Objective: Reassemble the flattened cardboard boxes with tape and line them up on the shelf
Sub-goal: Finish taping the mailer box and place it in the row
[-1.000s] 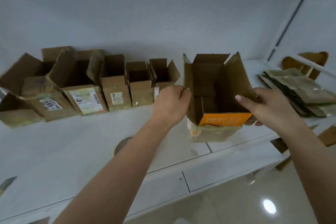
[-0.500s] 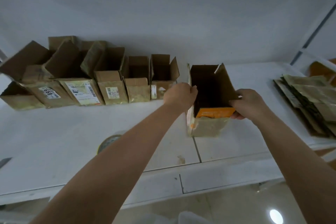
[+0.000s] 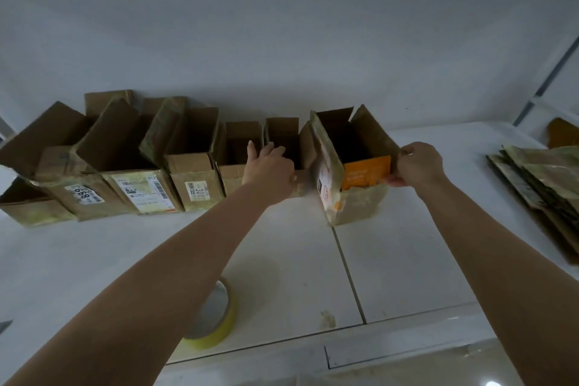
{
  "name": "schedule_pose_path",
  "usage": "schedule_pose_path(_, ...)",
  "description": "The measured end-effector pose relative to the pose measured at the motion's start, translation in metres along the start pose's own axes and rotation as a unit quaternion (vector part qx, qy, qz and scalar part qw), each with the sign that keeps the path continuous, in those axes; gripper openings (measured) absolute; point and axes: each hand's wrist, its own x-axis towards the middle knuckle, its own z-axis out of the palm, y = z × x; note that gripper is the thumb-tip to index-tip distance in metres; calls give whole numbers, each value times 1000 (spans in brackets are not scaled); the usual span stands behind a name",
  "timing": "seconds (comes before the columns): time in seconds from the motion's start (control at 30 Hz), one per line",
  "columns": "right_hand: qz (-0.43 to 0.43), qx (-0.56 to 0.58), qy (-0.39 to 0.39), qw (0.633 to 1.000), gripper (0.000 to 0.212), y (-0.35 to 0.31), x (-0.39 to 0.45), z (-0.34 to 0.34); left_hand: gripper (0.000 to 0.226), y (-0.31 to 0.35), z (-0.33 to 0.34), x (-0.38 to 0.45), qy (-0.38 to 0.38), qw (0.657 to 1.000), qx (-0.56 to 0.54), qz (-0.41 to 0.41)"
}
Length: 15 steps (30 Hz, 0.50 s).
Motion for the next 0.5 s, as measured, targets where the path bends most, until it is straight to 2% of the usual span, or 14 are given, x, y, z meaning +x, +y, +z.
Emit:
schedule_pose_path(0.07, 15, 26, -5, 1000, 28, -6, 6, 5, 26, -2, 2, 1, 28, 1000, -9, -4)
schedule_pose_path(0.13, 11, 40, -6, 999, 30, -12, 10, 12, 34, -4, 1, 2, 62, 997, -33, -14)
schedule_pose_path(0.2, 16, 75, -15, 997, 25, -19, 12, 19, 42, -7, -2, 2, 54, 998, -20, -15)
schedule_pose_path(0.27, 20, 134, -42, 990, 13, -26, 13, 26, 34, -12, -3, 2, 35, 999, 4, -12)
schedule_pose_path(0.37, 27, 194, -80, 977, 31, -30, 16, 36, 24, -18, -4, 2, 24, 999, 11, -20)
schedule_pose_path(0.5, 24, 216, -86, 972, 30, -32, 13, 45, 25, -19, -6, 0, 25, 999, 12, -18)
